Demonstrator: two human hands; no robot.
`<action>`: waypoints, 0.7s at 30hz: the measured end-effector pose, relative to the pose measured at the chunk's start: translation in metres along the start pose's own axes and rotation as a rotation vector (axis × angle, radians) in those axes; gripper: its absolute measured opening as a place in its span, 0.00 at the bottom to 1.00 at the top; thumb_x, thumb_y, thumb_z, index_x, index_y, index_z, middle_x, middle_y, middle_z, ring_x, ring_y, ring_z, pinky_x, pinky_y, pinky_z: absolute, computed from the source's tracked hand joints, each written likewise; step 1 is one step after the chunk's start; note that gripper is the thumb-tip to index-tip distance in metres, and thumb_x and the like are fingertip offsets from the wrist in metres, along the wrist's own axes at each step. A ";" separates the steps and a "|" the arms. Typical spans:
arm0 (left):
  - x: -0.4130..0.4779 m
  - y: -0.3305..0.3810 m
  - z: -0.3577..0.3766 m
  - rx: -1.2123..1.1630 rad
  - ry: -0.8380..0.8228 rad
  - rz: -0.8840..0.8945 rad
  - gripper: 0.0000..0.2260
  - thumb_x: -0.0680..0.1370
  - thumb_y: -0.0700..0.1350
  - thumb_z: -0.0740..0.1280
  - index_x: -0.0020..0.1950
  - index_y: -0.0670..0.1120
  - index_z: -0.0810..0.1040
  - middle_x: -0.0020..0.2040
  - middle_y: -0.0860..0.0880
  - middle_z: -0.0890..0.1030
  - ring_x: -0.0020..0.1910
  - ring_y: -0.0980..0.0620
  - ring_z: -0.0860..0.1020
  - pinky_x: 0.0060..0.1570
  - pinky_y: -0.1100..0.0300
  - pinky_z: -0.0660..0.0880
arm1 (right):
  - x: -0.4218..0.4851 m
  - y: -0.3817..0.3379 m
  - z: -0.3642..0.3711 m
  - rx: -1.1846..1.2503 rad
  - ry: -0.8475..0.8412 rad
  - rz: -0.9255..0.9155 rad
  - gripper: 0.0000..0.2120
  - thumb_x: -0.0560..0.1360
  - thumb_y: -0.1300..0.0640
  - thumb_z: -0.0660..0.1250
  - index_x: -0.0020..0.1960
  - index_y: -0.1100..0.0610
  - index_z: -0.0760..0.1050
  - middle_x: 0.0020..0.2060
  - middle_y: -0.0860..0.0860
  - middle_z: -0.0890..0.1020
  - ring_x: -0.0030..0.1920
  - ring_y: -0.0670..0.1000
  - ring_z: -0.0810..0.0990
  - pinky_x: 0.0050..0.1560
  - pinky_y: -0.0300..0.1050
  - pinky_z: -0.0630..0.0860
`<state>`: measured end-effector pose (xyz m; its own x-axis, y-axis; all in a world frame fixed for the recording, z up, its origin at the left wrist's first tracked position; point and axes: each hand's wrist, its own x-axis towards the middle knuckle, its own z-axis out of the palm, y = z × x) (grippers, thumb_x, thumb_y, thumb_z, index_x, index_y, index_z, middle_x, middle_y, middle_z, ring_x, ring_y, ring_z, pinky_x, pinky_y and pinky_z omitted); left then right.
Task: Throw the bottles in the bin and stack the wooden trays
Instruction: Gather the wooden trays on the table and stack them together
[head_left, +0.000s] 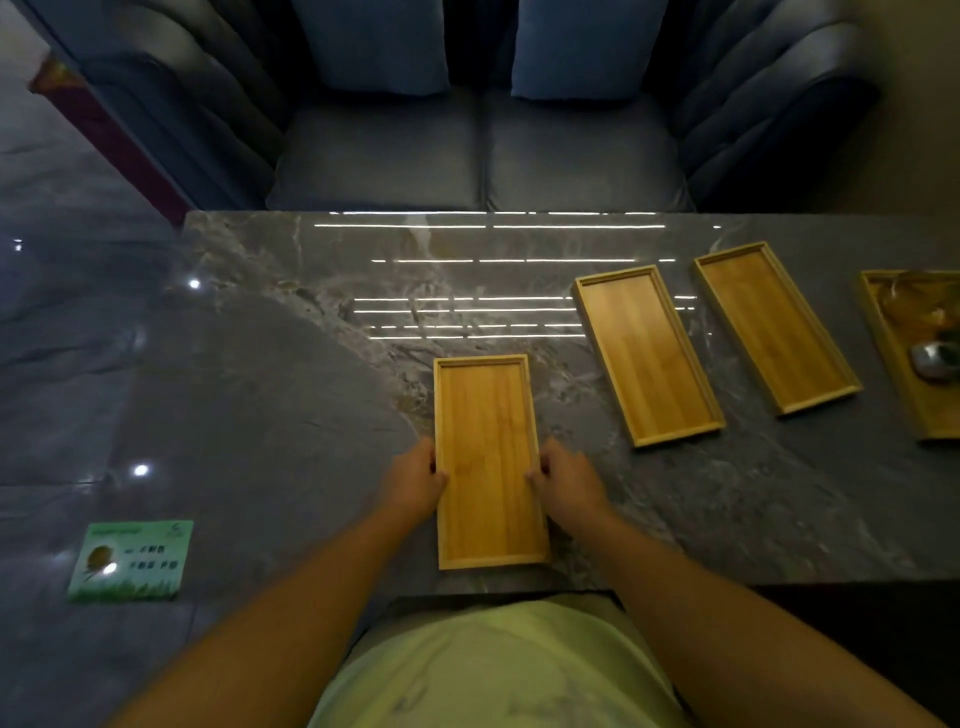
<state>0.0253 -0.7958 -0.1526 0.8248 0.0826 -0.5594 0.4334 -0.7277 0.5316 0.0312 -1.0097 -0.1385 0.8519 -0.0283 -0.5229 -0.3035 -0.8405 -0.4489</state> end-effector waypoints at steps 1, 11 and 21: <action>0.002 0.000 -0.002 0.010 -0.012 -0.002 0.05 0.77 0.43 0.66 0.52 0.47 0.72 0.51 0.44 0.79 0.49 0.46 0.79 0.48 0.52 0.77 | -0.001 0.001 0.002 0.016 0.006 0.015 0.05 0.77 0.50 0.65 0.47 0.51 0.73 0.43 0.50 0.80 0.44 0.52 0.79 0.45 0.51 0.79; 0.063 0.018 -0.048 0.134 0.075 0.157 0.18 0.72 0.47 0.74 0.57 0.42 0.73 0.55 0.42 0.78 0.53 0.44 0.78 0.50 0.49 0.76 | -0.048 0.045 0.017 0.262 0.005 0.200 0.11 0.73 0.46 0.69 0.40 0.48 0.69 0.37 0.48 0.78 0.39 0.52 0.79 0.39 0.47 0.76; 0.107 0.071 -0.058 0.410 0.056 0.326 0.23 0.73 0.53 0.72 0.62 0.43 0.72 0.64 0.39 0.72 0.63 0.38 0.70 0.60 0.43 0.72 | -0.081 0.035 0.029 0.615 -0.172 0.405 0.09 0.79 0.55 0.65 0.51 0.54 0.64 0.41 0.61 0.83 0.31 0.53 0.81 0.28 0.43 0.77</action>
<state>0.1652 -0.7990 -0.1382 0.9160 -0.1643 -0.3660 -0.0173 -0.9276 0.3732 -0.0608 -1.0206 -0.1331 0.5596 -0.1435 -0.8162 -0.8051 -0.3278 -0.4944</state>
